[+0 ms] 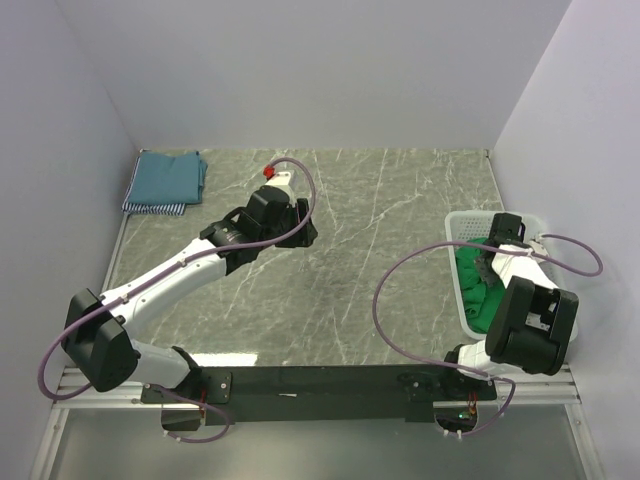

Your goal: Fold and stack the tank tops

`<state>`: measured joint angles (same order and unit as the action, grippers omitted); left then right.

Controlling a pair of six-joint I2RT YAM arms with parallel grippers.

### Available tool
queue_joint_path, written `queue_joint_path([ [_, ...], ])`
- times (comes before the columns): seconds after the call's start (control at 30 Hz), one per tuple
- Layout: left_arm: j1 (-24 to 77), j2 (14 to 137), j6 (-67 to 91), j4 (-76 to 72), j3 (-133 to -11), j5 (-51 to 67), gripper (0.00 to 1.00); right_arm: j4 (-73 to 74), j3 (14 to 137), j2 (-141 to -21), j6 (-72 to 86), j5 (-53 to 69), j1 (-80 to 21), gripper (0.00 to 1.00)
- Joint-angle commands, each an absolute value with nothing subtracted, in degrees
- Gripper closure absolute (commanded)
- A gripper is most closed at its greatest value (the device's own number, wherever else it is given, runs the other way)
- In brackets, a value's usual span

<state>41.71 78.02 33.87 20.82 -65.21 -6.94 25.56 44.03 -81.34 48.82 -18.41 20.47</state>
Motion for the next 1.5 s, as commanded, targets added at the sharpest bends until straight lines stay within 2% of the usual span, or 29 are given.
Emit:
queue_joint_path([
  [0.0,42.0,77.2,32.9,19.1,-66.5,-5.5,0.42,25.0,46.2,-79.5,47.6,-19.3,20.7,1.00],
  [0.2,42.0,76.6,33.2,18.9,-66.4,-4.5,0.47,29.7,50.2,-72.1,44.4,-20.3,19.7,1.00],
  [0.37,42.0,75.7,33.3,19.1,-67.3,-4.8,0.48,37.3,61.2,-63.5,42.7,-24.4,14.6,1.00],
  [0.47,41.9,74.3,33.3,19.8,-68.6,-6.1,0.50,41.7,71.1,-60.6,42.2,-27.2,8.2,1.00],
  [0.6,41.8,70.9,33.4,21.4,-70.5,-10.2,0.50,43.8,83.2,-58.3,39.3,-27.3,-6.6,1.00],
  [0.8,38.3,65.3,33.9,23.3,-71.9,-12.1,0.50,43.8,98.9,-59.4,34.6,-23.2,-22.6,1.00],
  [0.97,34.8,61.9,33.9,23.7,-70.6,-12.2,0.50,38.7,103.1,-59.3,29.8,-18.6,-33.2,1.00],
  [1.1,33.0,61.1,34.1,23.8,-69.3,-10.9,0.50,35.2,106.4,-59.9,27.7,-14.3,-37.8,1.00],
  [1.37,31.3,60.3,34.2,23.3,-68.2,-9.4,0.50,36.6,123.5,-67.1,25.4,-11.4,-44.8,1.00],
  [1.47,31.1,59.8,34.0,23.3,-68.0,-9.2,0.50,36.6,124.5,-67.2,25.8,-11.1,-45.9,1.00],
])
